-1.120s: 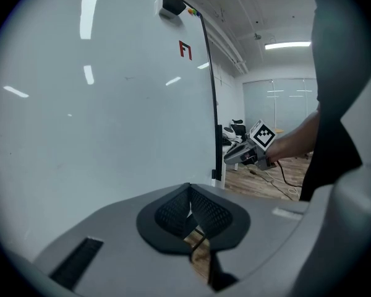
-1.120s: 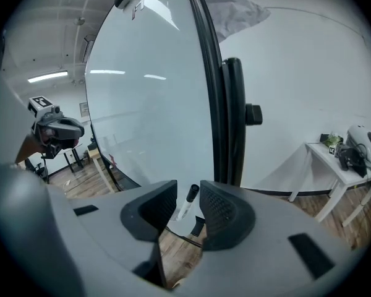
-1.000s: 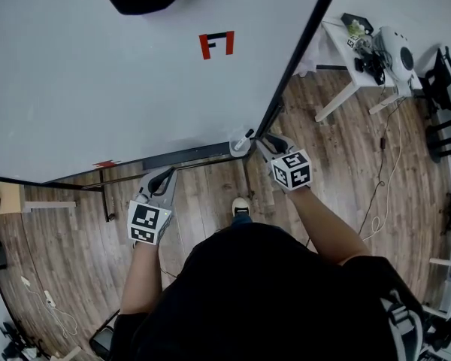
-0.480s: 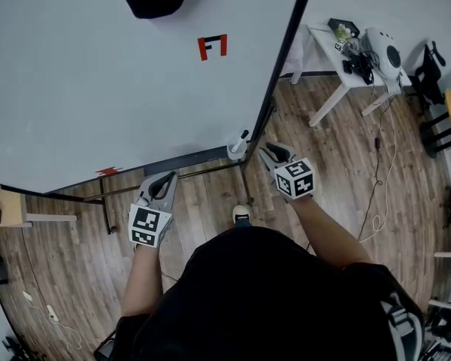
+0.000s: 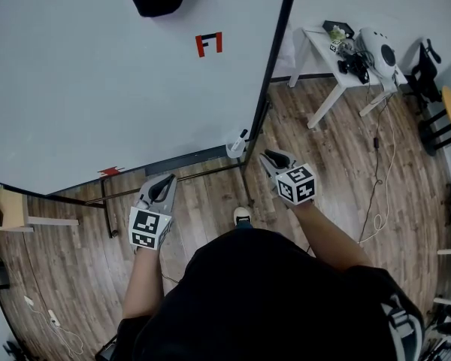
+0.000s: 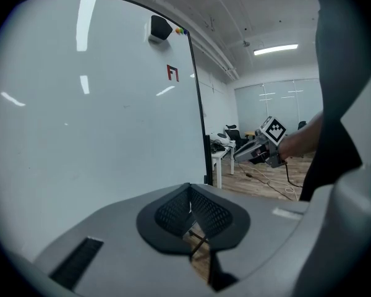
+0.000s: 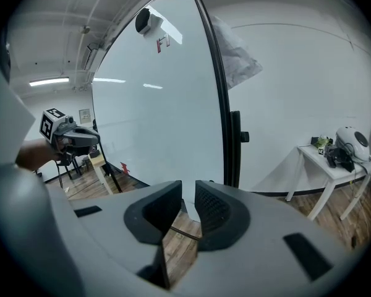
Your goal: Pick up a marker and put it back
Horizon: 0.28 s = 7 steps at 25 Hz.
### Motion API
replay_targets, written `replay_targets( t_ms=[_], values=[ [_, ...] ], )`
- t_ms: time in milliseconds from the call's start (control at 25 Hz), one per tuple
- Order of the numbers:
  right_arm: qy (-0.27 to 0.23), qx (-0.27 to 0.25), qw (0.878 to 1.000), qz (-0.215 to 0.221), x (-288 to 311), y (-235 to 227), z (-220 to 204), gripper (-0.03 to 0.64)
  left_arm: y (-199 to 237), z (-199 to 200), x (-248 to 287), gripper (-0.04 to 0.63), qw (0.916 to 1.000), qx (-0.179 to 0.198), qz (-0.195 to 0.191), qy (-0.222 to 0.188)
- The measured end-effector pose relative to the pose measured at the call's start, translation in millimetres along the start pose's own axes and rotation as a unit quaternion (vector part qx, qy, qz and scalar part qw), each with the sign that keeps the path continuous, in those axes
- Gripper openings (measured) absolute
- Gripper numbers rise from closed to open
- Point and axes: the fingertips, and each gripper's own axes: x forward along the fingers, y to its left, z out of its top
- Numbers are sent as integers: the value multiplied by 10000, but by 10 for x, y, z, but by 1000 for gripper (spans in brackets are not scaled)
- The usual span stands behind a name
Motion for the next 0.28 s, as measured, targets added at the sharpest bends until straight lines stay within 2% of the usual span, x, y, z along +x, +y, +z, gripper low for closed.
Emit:
replay_targets(
  t_ms=[280],
  values=[
    [-60,37,9999,86,-151,88,-63,44,-125,-13,-81,11,10000,9,-7,1]
  ],
)
